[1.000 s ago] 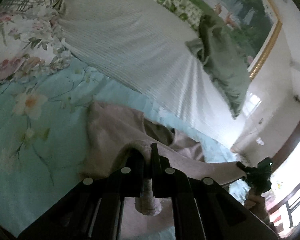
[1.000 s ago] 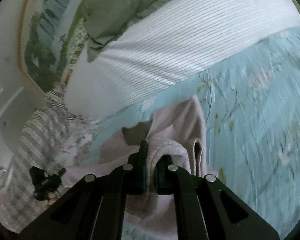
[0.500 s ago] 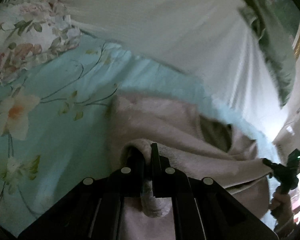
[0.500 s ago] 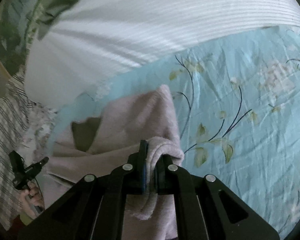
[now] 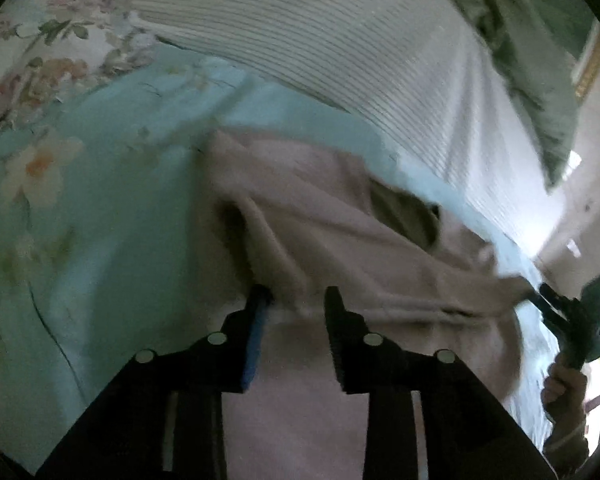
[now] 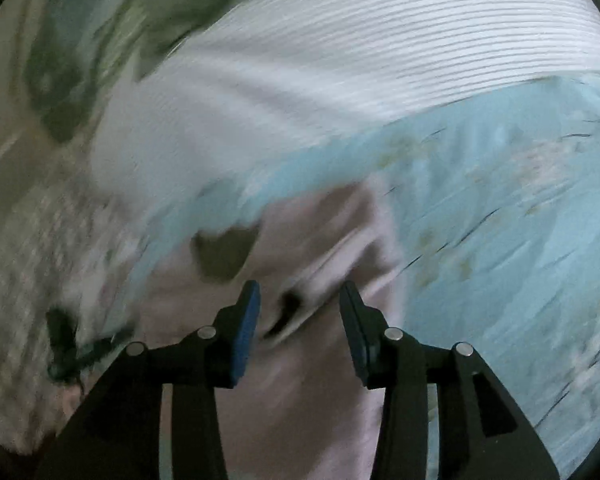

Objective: Fold small clothes
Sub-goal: 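Lay the hem onto the collar and open both grippers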

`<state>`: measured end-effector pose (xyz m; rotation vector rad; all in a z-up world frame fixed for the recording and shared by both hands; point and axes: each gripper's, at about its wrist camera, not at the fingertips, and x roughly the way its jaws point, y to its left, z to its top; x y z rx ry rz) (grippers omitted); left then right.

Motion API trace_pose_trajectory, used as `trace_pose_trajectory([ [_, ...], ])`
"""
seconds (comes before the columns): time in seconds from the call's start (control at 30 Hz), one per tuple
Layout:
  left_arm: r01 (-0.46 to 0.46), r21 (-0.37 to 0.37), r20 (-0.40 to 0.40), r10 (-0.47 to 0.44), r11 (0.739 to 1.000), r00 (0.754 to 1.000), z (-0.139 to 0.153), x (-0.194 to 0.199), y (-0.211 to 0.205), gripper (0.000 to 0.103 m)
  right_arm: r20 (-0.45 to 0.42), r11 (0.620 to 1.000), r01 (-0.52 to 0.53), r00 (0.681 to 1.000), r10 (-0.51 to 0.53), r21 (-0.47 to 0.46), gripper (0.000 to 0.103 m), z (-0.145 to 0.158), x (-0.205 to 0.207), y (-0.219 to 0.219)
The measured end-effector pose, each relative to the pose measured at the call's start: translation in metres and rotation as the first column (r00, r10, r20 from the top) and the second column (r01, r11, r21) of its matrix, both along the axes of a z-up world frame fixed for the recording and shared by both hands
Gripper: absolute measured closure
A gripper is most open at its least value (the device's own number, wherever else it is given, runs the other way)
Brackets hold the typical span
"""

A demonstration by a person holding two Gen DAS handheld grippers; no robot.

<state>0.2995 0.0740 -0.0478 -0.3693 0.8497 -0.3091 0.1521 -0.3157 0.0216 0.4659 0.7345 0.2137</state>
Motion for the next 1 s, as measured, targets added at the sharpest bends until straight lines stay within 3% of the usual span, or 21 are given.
trace_pose_trajectory([
  [0.13, 0.111, -0.029, -0.054, -0.112, 0.993, 0.992, -0.015, -0.012, -0.038, 0.071, -0.095, 0.976, -0.198, 0.977, 0.189, -0.091, 0.059, -0.026, 0.007, 0.054],
  [0.2, 0.164, 0.022, -0.067, -0.162, 0.986, 0.984, -0.021, -0.011, -0.061, 0.071, -0.164, 0.949, -0.284, 0.951, 0.261, -0.14, 0.059, -0.042, 0.019, 0.077],
  [0.3, 0.184, 0.086, -0.069, -0.178, 0.979, 0.982, -0.023, 0.004, -0.079, 0.071, -0.201, 0.925, -0.306, 0.943, 0.264, -0.225, 0.061, -0.051, 0.038, 0.089],
  [0.43, 0.133, 0.1, -0.07, -0.126, 0.986, 0.99, -0.018, 0.048, -0.073, 0.072, -0.18, 0.924, -0.207, 0.971, 0.154, -0.322, 0.061, -0.043, 0.078, 0.075],
  [0.6, 0.034, 0.146, -0.058, -0.026, 0.989, 0.998, -0.012, 0.099, -0.053, 0.071, -0.119, 0.973, -0.002, 0.993, -0.026, -0.231, 0.061, -0.028, 0.117, 0.02],
  [0.7, -0.018, 0.137, -0.044, 0.024, 0.99, 0.999, -0.007, 0.114, -0.038, 0.071, -0.086, 0.973, 0.125, 0.986, -0.144, -0.195, 0.061, -0.019, 0.114, -0.006],
  [0.77, -0.059, 0.121, -0.039, 0.064, 0.991, 0.997, -0.003, 0.112, -0.023, 0.068, -0.081, 0.977, 0.157, 0.982, -0.17, -0.142, 0.061, -0.016, 0.105, -0.013],
  [0.87, -0.11, 0.054, -0.04, 0.112, 0.992, 0.993, 0.002, 0.094, 0.003, 0.055, -0.077, 0.982, 0.153, 0.984, -0.162, -0.115, 0.057, -0.013, 0.084, -0.008],
  [1.0, -0.116, -0.02, -0.043, 0.115, 0.993, 0.992, 0.001, 0.042, 0.006, 0.053, -0.084, 0.992, 0.104, 0.99, -0.11, -0.072, 0.056, -0.02, 0.043, 0.015],
])
